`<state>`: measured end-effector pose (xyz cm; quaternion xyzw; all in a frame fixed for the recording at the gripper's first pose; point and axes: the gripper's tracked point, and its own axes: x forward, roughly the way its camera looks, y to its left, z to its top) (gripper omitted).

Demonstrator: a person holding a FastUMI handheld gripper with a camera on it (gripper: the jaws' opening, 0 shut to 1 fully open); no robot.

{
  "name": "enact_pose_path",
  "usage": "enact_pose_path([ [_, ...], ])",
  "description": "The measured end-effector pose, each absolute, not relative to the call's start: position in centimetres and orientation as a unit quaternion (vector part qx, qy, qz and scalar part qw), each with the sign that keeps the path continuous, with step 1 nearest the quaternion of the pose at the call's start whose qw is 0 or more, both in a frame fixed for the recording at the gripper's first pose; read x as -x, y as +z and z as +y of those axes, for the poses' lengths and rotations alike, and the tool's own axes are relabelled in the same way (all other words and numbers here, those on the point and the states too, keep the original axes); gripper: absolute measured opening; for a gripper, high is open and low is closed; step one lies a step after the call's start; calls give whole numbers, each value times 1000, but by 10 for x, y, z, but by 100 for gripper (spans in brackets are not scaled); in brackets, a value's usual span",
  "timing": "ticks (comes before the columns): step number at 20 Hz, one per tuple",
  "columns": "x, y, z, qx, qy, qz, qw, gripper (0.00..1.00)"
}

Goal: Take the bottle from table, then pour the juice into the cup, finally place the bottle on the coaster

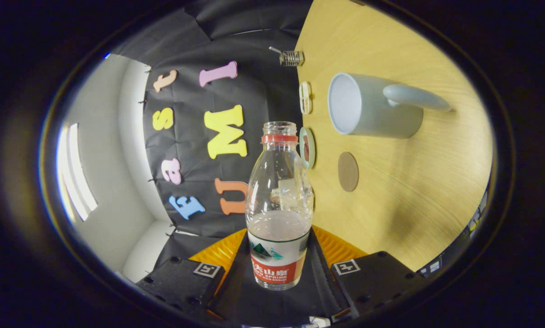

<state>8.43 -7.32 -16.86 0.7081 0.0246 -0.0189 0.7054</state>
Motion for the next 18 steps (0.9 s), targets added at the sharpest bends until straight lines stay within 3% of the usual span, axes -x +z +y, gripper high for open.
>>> enact_pose_path([
  [18,-90,-168,-74,-730,-20,31,683,75],
])
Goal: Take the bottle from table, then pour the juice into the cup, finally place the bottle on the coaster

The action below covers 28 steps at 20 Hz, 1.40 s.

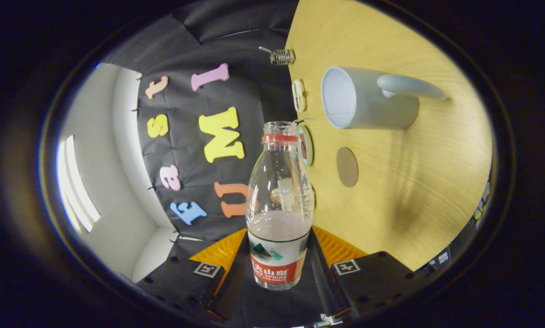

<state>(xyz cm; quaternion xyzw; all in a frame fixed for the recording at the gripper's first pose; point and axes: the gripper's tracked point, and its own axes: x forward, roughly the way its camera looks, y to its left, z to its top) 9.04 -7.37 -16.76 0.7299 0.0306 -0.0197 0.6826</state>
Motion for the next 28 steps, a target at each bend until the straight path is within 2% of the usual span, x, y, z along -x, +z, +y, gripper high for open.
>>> enact_pose_path([
  [28,-94,-147,-78,-770,-15,32,638,75],
])
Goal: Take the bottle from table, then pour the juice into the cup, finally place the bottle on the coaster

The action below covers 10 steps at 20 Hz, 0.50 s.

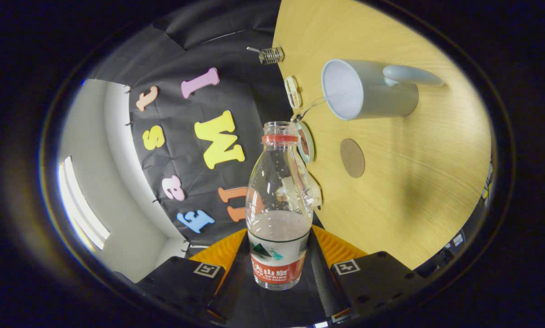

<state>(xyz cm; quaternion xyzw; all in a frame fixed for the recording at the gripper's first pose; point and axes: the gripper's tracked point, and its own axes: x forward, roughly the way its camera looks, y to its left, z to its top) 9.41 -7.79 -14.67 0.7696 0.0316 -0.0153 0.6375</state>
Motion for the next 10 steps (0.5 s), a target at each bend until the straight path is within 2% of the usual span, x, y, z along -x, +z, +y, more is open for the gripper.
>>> enact_pose_path([
  [10,-97,-129,-83,-788,-11,22,616,75],
])
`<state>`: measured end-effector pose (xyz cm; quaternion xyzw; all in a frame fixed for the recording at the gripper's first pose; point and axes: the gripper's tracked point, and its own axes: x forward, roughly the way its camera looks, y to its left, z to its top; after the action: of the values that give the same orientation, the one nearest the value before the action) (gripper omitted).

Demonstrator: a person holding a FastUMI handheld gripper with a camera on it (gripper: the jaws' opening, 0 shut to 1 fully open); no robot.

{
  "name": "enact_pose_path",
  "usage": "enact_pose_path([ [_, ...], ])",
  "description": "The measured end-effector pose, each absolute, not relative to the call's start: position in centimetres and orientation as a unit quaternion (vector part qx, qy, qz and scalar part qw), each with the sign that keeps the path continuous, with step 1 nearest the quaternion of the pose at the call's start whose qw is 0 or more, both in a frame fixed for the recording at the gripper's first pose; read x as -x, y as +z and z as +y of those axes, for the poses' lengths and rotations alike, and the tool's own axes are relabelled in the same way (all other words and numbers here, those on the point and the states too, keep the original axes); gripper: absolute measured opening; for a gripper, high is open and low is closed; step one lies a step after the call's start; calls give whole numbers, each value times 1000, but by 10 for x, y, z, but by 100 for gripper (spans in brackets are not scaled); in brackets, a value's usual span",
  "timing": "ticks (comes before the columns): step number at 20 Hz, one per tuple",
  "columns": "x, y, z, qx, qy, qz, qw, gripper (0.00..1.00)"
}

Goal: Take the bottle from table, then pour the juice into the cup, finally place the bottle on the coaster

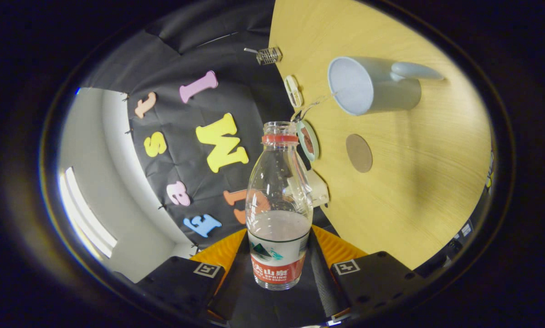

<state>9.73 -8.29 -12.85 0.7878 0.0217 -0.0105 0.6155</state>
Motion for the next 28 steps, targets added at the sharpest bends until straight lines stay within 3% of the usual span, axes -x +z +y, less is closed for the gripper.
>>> enact_pose_path([
  [28,-107,-70,-97,-841,-5,-4,542,75],
])
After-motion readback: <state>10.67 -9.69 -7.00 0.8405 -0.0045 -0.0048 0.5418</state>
